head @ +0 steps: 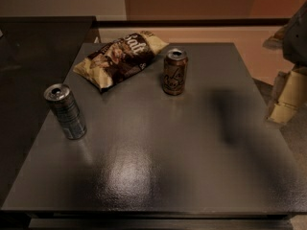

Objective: Knock orange can over

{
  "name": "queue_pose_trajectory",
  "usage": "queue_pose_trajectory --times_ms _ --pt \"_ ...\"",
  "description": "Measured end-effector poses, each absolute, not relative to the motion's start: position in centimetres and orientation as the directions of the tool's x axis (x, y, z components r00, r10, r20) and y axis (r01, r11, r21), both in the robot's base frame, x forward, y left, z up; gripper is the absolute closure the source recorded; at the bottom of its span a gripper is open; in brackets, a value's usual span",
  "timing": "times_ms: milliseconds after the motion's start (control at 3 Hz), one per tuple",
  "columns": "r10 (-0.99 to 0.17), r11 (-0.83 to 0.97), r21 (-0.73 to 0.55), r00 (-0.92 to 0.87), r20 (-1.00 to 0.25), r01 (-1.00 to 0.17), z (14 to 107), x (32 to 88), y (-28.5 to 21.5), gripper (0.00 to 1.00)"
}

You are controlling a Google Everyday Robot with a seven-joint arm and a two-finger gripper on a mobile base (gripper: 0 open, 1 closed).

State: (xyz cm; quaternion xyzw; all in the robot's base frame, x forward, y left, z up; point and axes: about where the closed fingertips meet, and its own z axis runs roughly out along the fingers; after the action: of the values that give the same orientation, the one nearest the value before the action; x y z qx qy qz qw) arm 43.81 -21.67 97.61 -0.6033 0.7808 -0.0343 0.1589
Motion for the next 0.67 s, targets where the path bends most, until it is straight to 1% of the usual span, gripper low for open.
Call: queue_pose_trajectory --times_ms 333,667 --pt "-0.953 0.270 -0.246 -0.221 -0.207 -0.931 97.62 43.81 -21.67 0.00" --pt "-0.946 0.270 -0.243 -0.210 -0.248 -0.932 97.55 44.78 -21.09 0.00"
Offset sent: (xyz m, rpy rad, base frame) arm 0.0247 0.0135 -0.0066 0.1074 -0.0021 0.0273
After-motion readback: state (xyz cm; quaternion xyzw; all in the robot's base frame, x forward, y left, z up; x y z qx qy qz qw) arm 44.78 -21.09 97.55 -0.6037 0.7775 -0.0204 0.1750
